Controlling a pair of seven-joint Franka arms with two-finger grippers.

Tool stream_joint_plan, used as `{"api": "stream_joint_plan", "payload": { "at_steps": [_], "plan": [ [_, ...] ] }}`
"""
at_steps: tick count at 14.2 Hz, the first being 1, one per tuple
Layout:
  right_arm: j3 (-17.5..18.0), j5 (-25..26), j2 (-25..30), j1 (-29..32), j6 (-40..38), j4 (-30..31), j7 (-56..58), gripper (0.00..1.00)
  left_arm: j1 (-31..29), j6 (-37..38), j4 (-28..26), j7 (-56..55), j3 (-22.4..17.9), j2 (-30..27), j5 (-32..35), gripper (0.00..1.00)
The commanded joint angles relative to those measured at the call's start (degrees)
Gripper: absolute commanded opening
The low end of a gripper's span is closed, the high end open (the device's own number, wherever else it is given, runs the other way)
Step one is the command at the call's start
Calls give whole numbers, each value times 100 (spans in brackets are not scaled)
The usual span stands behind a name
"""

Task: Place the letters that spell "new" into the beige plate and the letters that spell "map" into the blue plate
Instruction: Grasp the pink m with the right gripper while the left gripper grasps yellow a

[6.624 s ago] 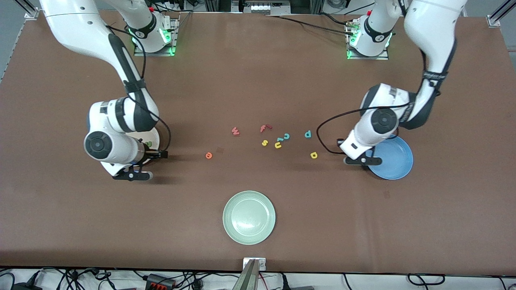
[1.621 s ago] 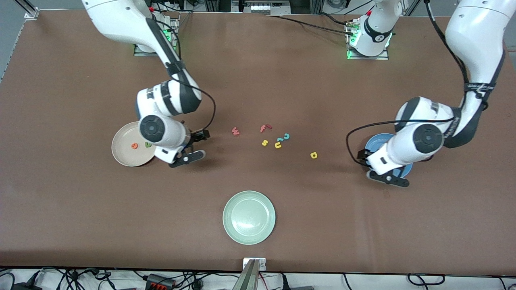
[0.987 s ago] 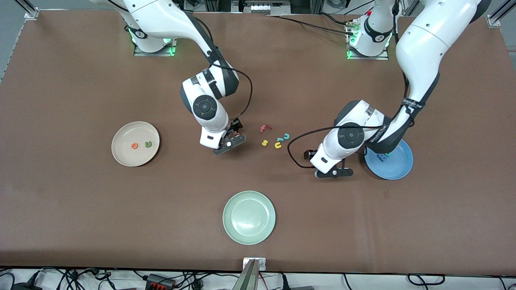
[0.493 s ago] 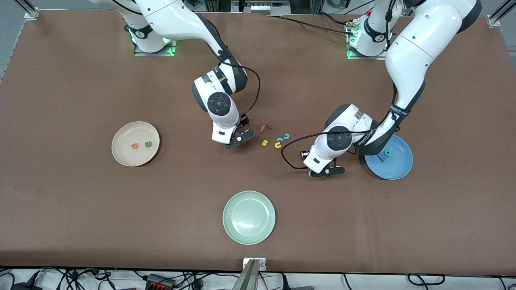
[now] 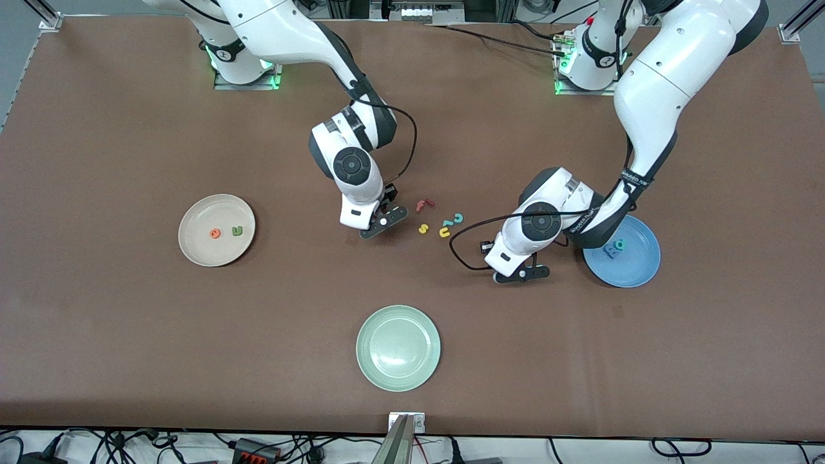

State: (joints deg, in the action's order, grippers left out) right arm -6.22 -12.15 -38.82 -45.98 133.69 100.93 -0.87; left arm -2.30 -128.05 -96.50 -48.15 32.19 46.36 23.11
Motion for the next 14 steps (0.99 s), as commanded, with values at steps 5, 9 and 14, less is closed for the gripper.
{"api": "stream_joint_plan", "payload": {
  "at_steps": [5, 9, 14],
  "plan": [
    [-90, 19, -29, 1, 60, -38, 69, 28, -358, 1702, 483, 1216, -55, -751, 150, 7],
    [-537, 72, 146, -25, -132, -21, 52, 24, -1341, 2127, 213, 2922, -21, -989, 159, 7],
    [-1862, 72, 559, -25, -1493, -74, 122, 24, -1905, 2013, -53, 3330, 15, -928, 159, 70]
  ]
}}
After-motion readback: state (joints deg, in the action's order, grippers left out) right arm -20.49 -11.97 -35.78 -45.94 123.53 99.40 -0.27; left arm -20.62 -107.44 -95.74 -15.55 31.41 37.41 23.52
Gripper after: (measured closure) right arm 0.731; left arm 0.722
